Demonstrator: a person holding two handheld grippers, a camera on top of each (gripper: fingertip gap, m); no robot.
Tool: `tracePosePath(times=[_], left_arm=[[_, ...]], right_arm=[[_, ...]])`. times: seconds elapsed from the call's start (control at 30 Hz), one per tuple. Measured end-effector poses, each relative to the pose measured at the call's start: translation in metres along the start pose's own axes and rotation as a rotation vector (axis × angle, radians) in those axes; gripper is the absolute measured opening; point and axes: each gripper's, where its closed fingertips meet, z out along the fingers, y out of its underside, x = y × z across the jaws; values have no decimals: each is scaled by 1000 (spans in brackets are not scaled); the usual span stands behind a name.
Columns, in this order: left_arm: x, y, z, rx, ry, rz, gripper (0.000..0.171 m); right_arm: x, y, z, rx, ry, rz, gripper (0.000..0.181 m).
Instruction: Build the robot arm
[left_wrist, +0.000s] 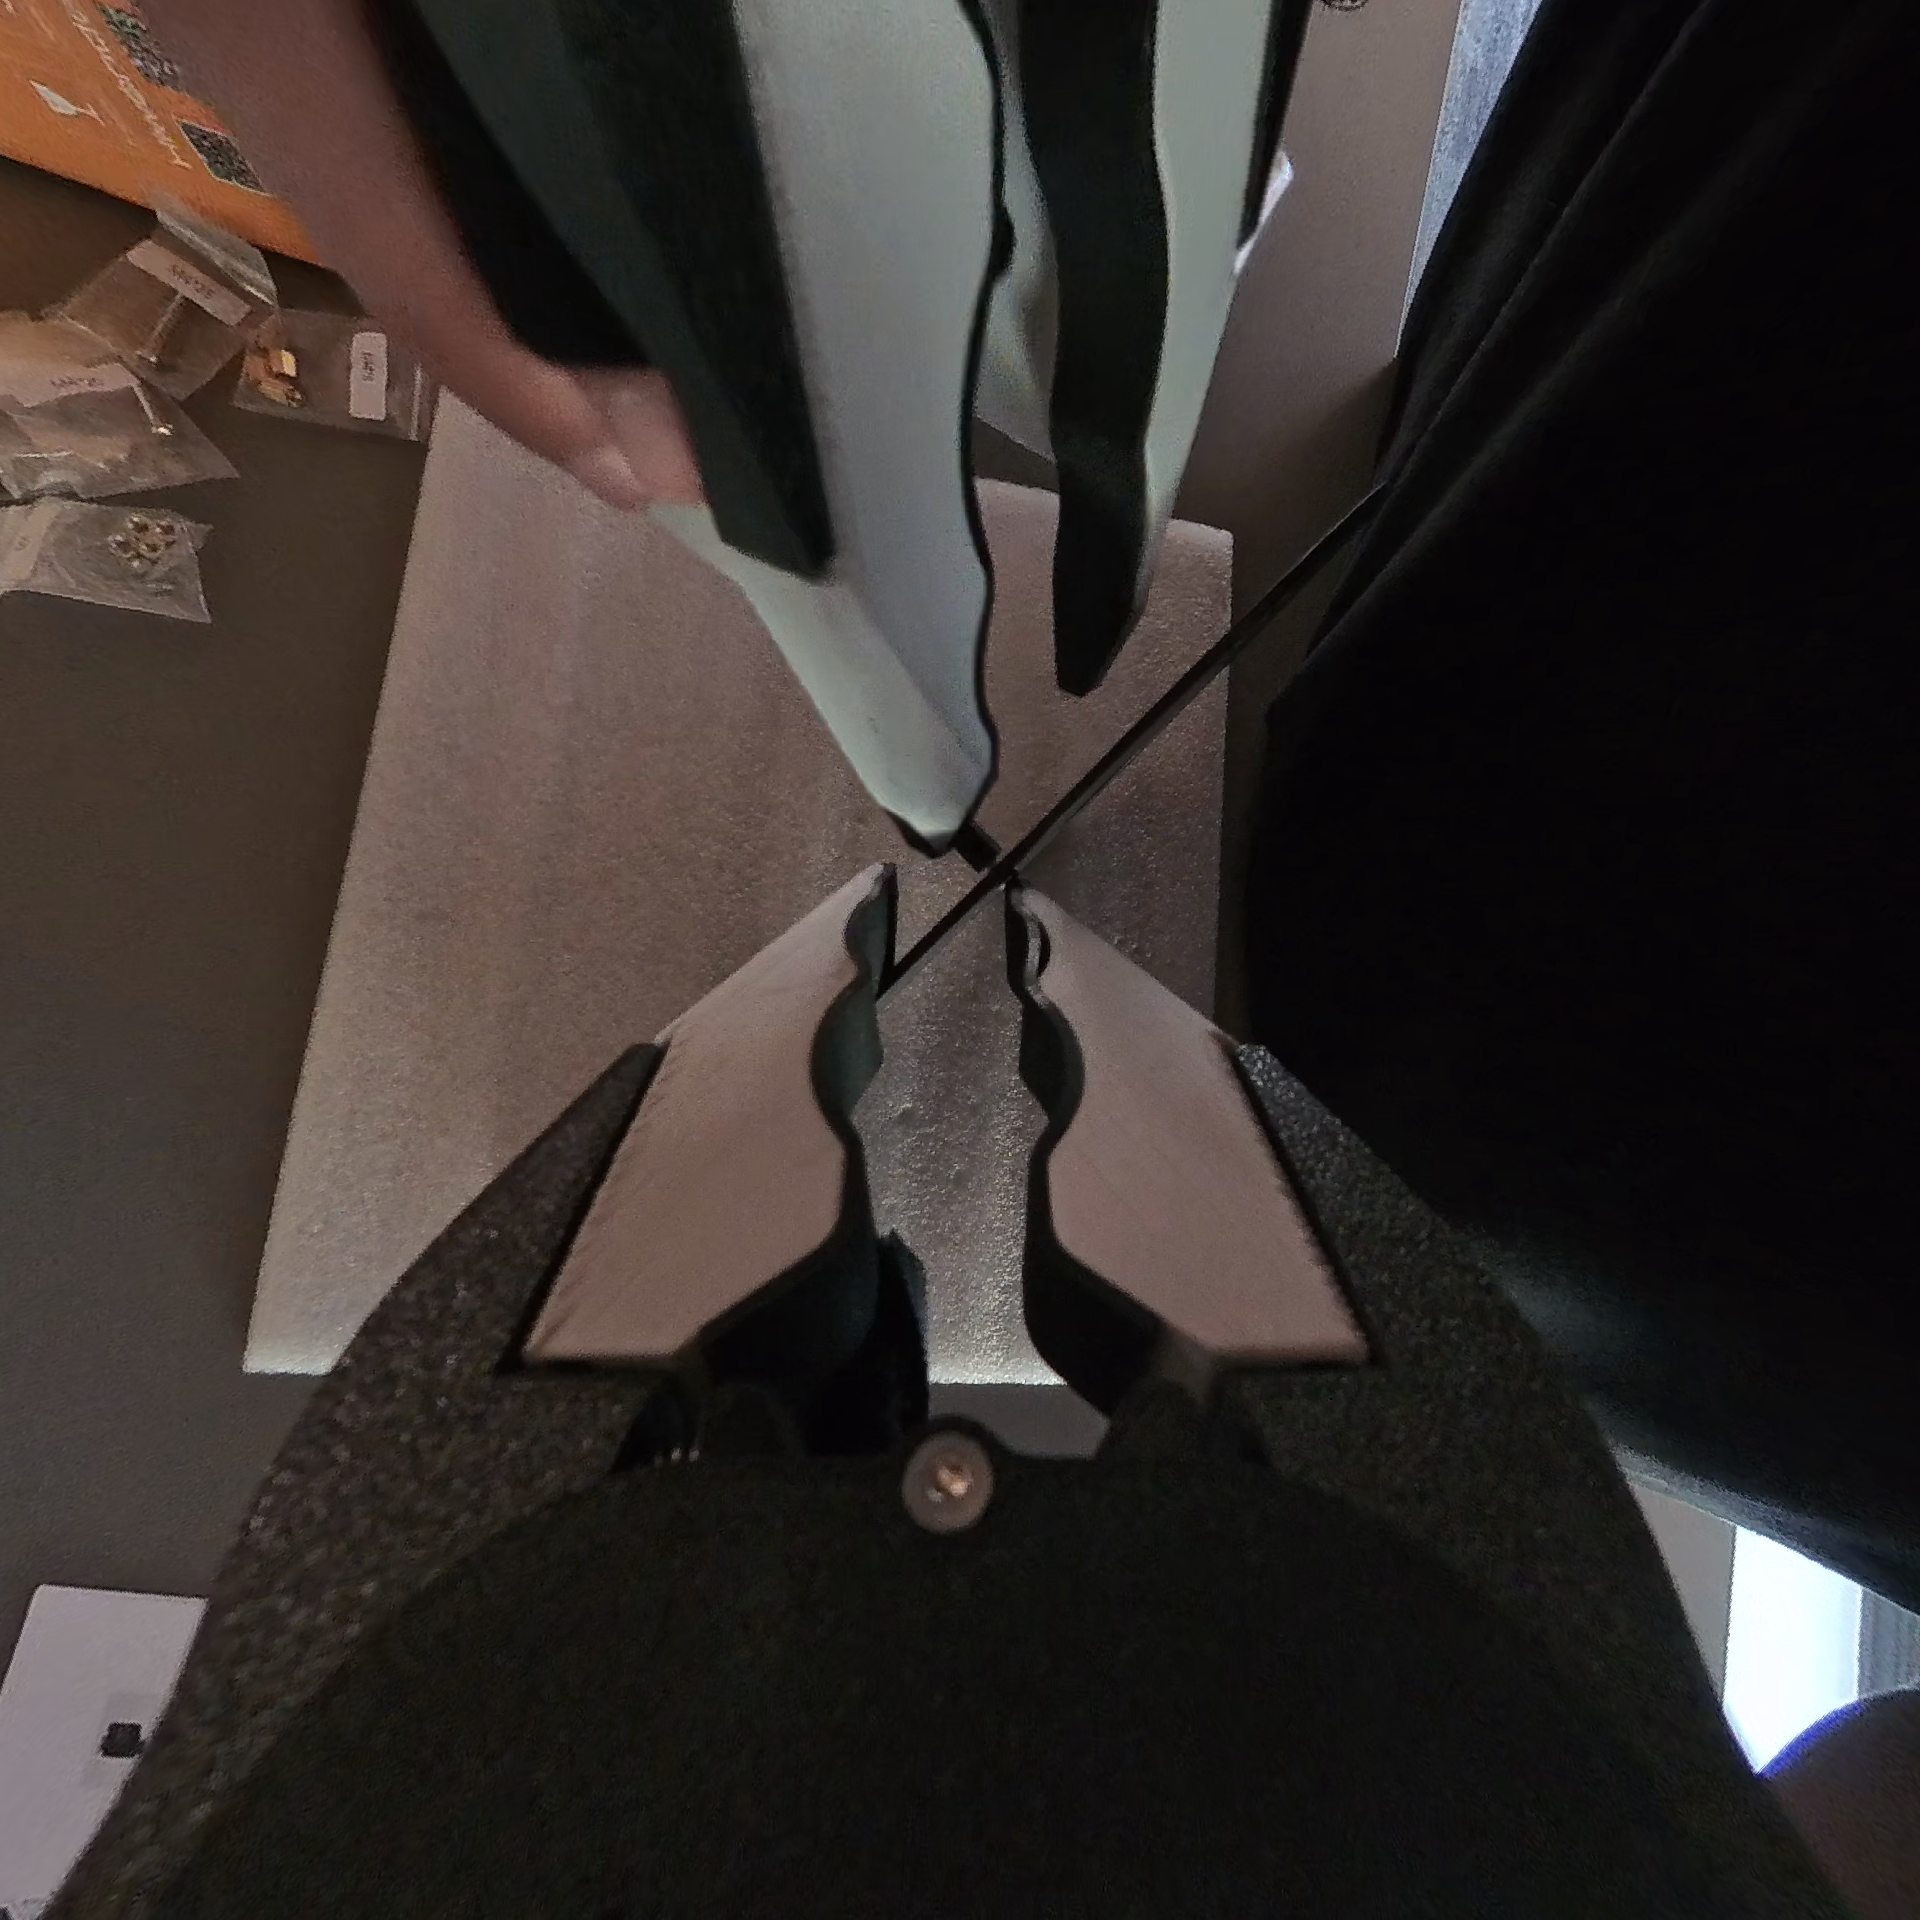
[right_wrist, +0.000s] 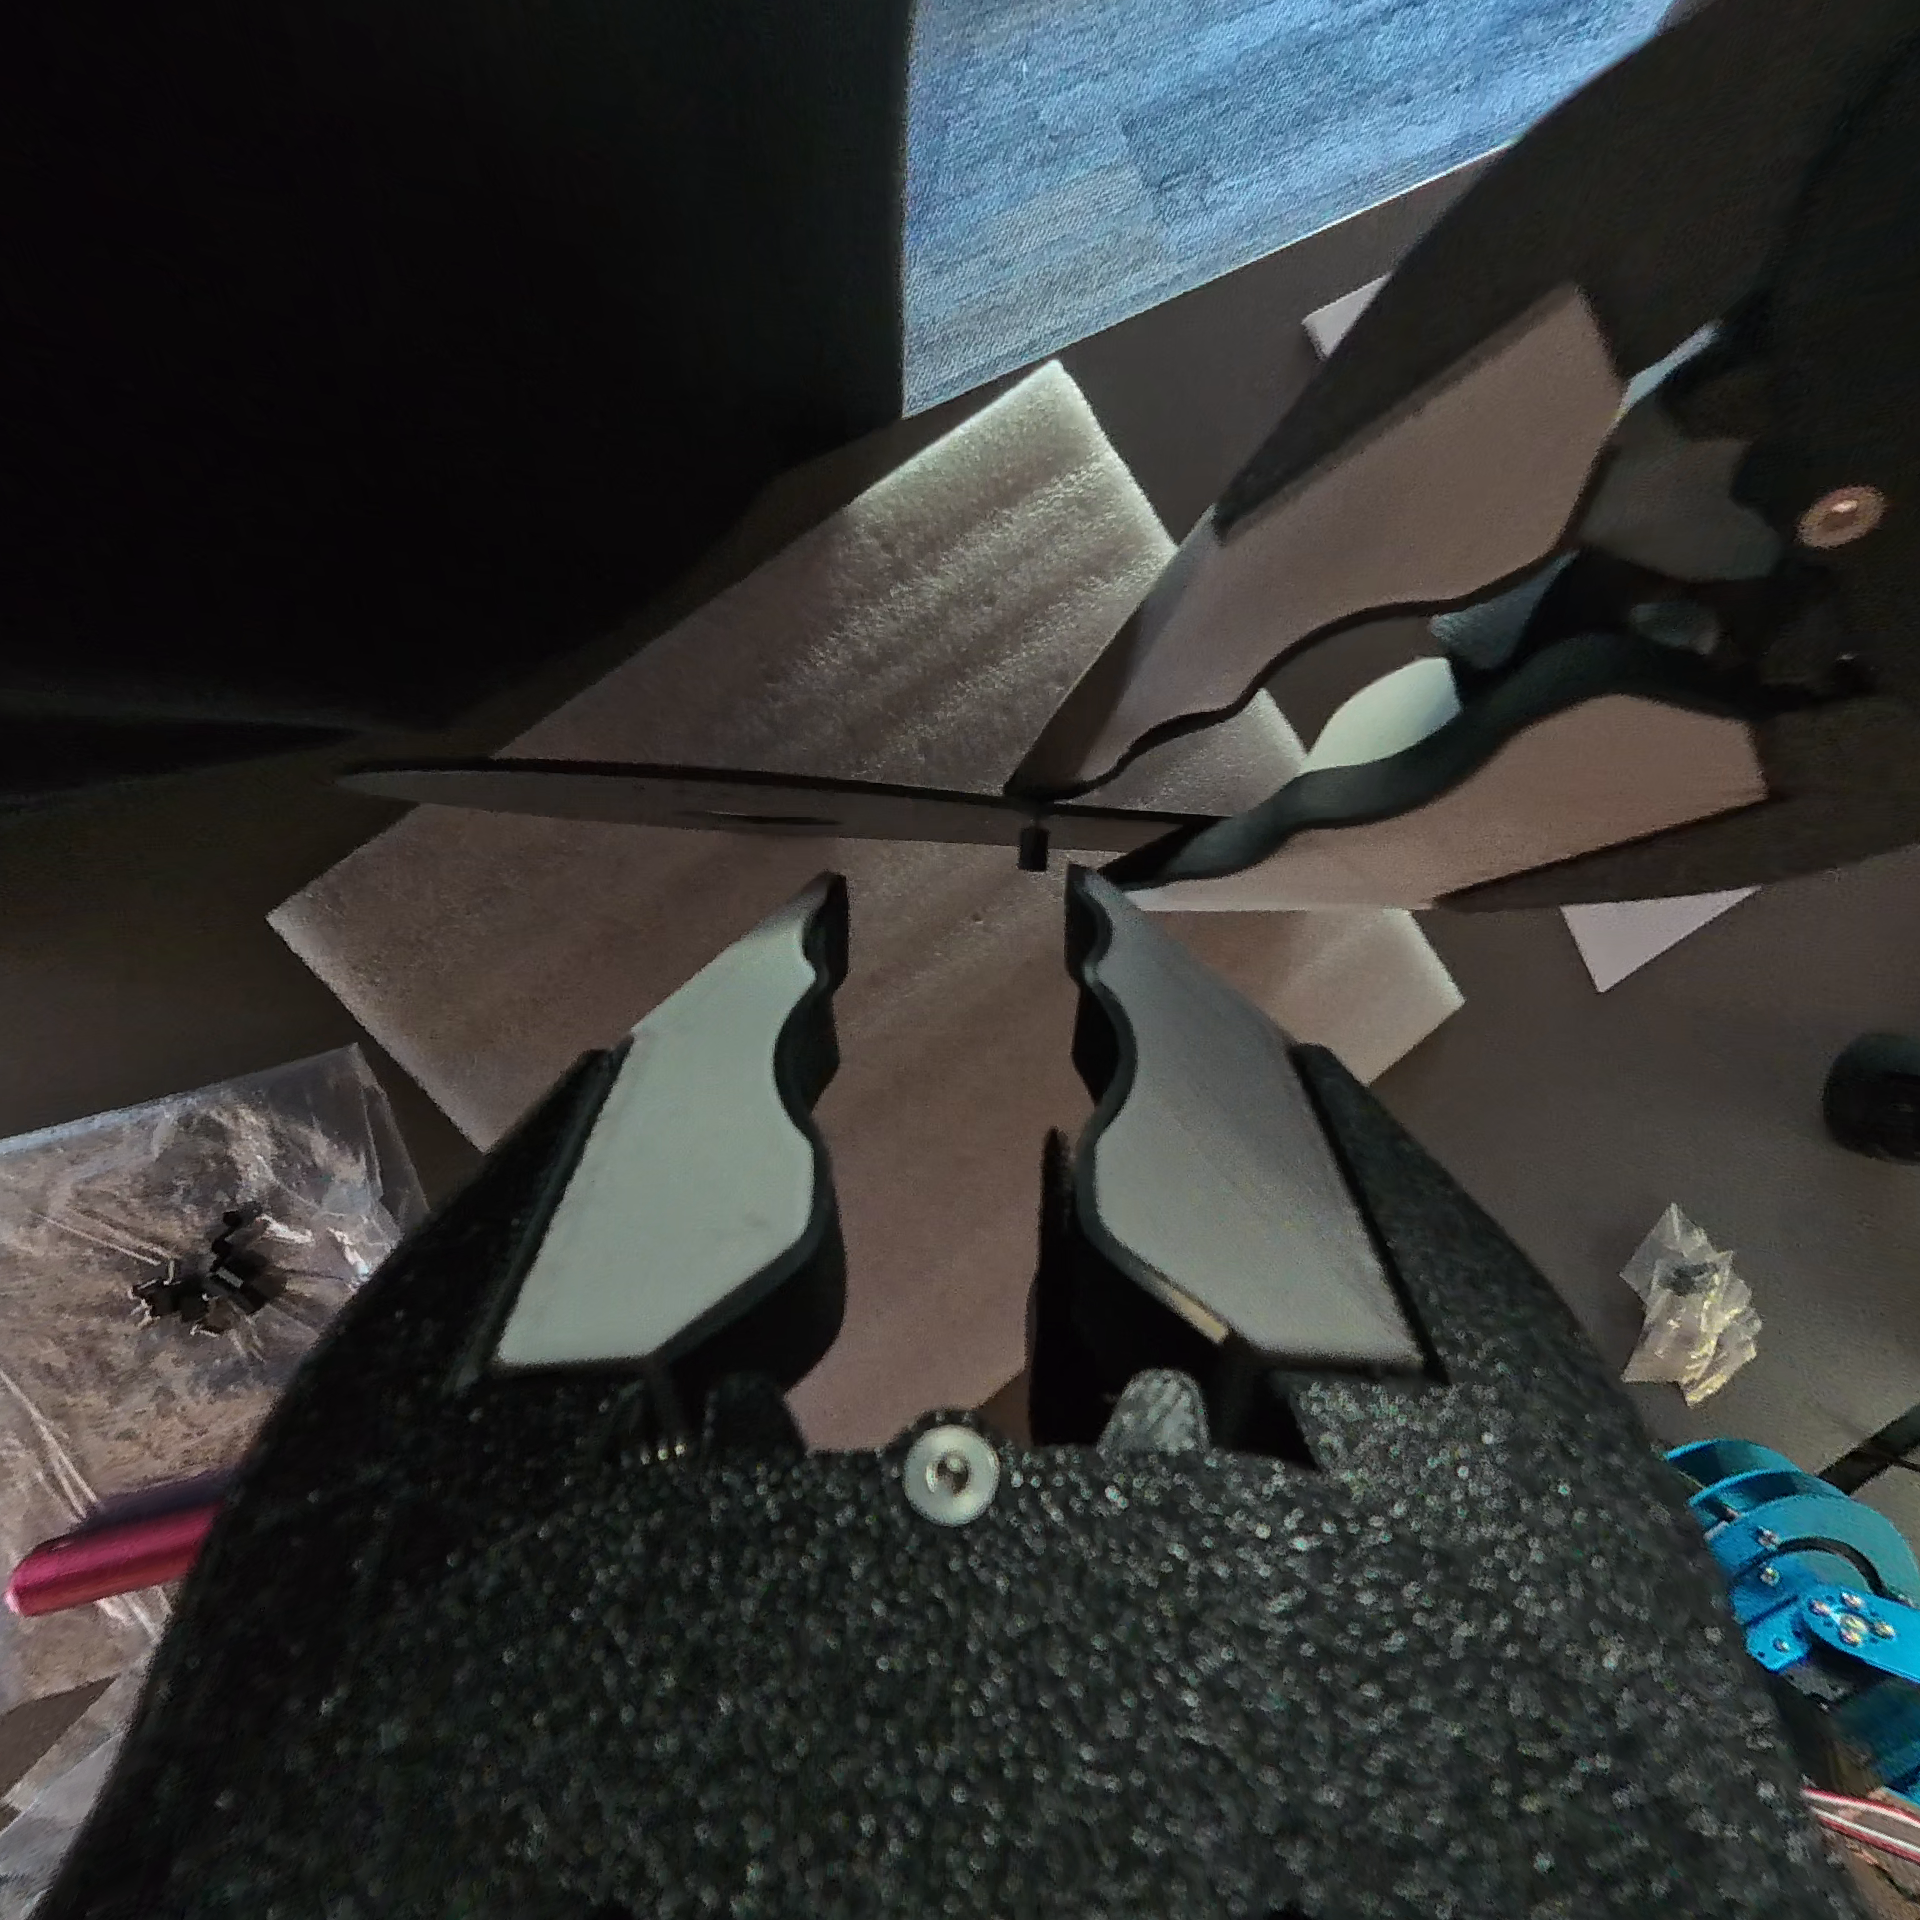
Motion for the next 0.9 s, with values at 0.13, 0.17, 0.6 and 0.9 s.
tracePosePath(times=[0.13, 0.17, 0.6, 0.9], left_arm=[[0, 0, 0, 1, -1, 0, 20], [0, 0, 0, 3, -2, 1, 20], [0, 0, 0, -3, 4, -4, 20], [2, 1, -1, -5, 4, -9, 20]], right_arm=[[-4, 5, 18, -34, -19, -13, 47], [-3, 5, 15, -33, -14, -10, 44], [0, -2, 2, -18, 0, -11, 41], [-4, -1, 1, -13, -32, 14, 43]])
